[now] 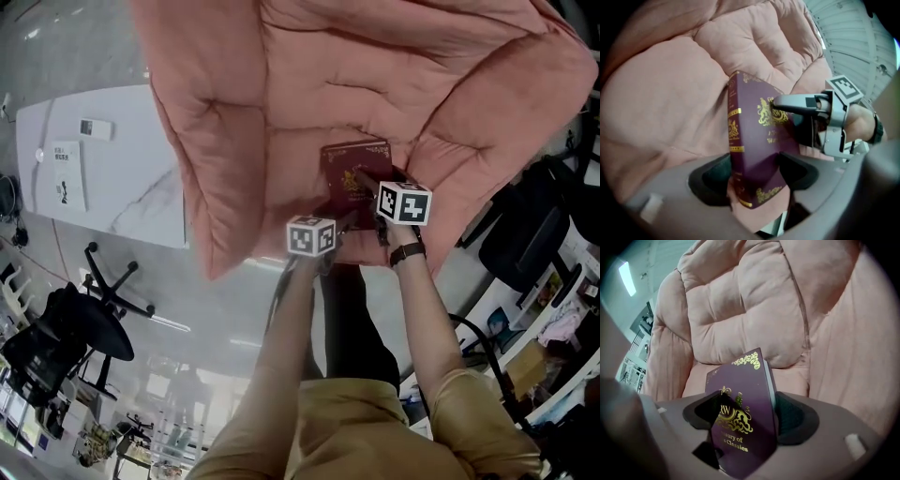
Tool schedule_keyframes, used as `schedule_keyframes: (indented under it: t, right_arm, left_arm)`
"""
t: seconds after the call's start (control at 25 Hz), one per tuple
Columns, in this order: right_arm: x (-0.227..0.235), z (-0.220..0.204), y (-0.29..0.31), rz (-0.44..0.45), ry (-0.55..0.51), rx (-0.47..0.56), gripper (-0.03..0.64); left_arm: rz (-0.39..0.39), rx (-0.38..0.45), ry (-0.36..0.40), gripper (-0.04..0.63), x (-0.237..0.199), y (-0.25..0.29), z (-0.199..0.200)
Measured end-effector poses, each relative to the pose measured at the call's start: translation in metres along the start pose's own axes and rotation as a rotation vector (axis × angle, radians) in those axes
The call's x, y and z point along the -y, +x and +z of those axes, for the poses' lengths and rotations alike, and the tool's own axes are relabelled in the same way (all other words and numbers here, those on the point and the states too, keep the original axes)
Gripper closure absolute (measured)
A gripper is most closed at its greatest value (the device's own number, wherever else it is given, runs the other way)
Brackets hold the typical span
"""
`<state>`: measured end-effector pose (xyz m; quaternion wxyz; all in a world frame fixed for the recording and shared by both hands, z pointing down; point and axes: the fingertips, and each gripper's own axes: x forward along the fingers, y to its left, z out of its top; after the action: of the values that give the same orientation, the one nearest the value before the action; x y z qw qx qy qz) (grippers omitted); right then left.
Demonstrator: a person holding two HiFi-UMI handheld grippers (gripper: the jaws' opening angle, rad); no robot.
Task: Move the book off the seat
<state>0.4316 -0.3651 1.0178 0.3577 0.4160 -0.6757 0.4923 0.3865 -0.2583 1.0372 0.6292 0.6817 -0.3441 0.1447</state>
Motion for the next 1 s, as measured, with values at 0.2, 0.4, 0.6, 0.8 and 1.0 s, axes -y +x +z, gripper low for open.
schedule_keyframes:
  t: [0.2,0.4,0.6,0.8,1.0]
  right_arm:
    - [-0.017,0.001,-0.035,0.011,0.023,0.042,0.252]
    - [-0.044,0.008,-0.080,0.063,0.090,0.146,0.250]
    - [-0.070,0.016,-0.136,0.127,0.154,0.274,0.249]
    - [-0.101,0.017,-0.204,0.223,0.163,0.392,0.255]
    - [-0.131,0.008,-0.273,0.263,0.148,0.469,0.264]
  left_arm:
    - [0.012,-0.004,0.048,0.275,0.023,-0.029,-0.001]
    - [0.044,0.005,0.178,0.275,0.048,-0.073,0.011]
    - [0.081,0.024,0.340,0.281,0.084,-0.122,0.025]
    - [0.105,0.049,0.457,0.307,0.129,-0.176,0.030]
    - [0.128,0.054,0.550,0.318,0.173,-0.228,0.023]
